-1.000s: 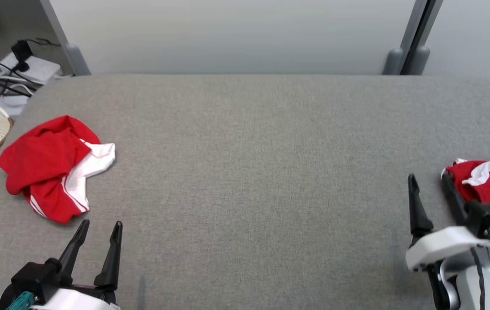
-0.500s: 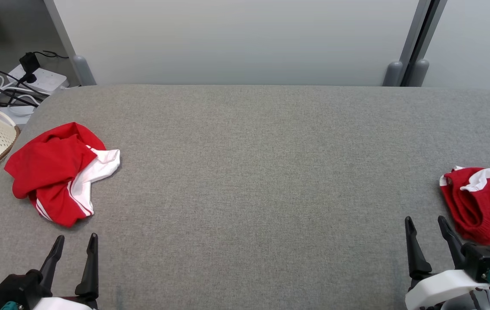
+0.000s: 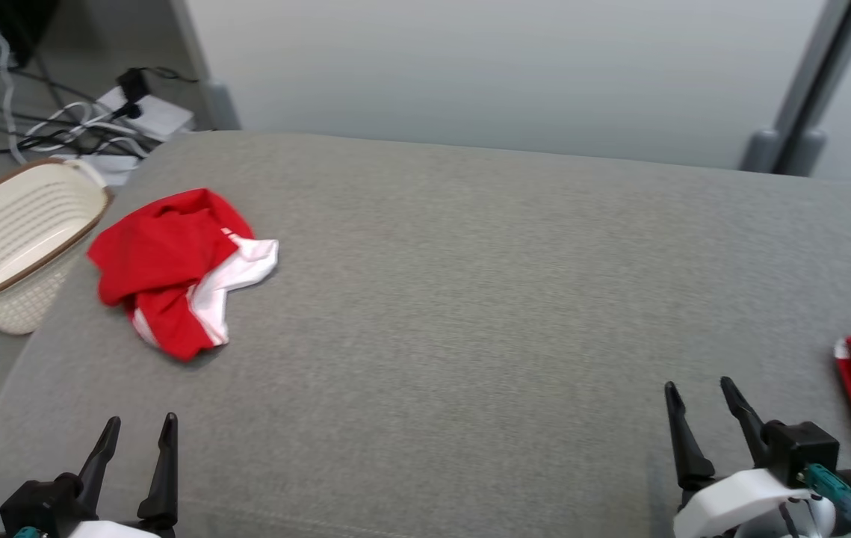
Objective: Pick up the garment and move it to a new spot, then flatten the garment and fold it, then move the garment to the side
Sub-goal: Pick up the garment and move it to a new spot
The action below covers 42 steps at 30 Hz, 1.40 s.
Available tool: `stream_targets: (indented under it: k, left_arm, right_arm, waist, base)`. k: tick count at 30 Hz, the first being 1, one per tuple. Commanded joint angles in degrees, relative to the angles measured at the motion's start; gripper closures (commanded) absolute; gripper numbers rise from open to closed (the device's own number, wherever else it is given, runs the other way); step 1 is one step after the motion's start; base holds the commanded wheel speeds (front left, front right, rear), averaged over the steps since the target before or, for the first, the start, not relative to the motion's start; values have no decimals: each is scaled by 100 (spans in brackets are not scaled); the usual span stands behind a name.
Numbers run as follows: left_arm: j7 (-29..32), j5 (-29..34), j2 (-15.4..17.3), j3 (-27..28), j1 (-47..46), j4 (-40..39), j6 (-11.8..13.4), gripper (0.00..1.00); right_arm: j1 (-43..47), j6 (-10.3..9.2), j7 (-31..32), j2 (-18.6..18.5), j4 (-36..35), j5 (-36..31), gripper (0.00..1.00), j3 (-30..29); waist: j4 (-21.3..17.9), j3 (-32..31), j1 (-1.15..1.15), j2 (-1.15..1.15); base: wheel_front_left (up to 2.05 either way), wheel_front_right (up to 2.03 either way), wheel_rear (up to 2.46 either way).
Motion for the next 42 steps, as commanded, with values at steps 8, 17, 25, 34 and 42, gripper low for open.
stream_targets:
  k: [8,17,25,34,42]
  left_arm:
    - [-51,31,136,406,-239,108,-41,0]
    - [-51,-148,177,895,-265,381,-41,0]
    - [-51,-244,187,828,-358,479,-41,0]
    - [-51,-1015,882,-119,-1375,844,-41,0]
    - [-51,-1982,1906,-1218,-2913,1111,-41,0]
  right_arm:
    - [-591,41,-76,-48,215,199,0,670]
    - [-1016,41,-76,-48,499,328,0,1044]
    - [-1157,41,-76,-48,635,344,0,1062]
    - [-962,41,-76,-48,427,119,0,789]
    - [-1016,41,-76,-48,40,-153,0,812]
  waist:
    - [1474,-1,0,0]
    - [2175,303,0,0]
    - [2151,352,0,0]
    - [1743,604,0,0]
    - [1010,1163,0,0]
  base:
    - [0,0,0]
    - [0,0,0]
    - [0,0,0]
    - [0,0,0]
    - [0,0,0]
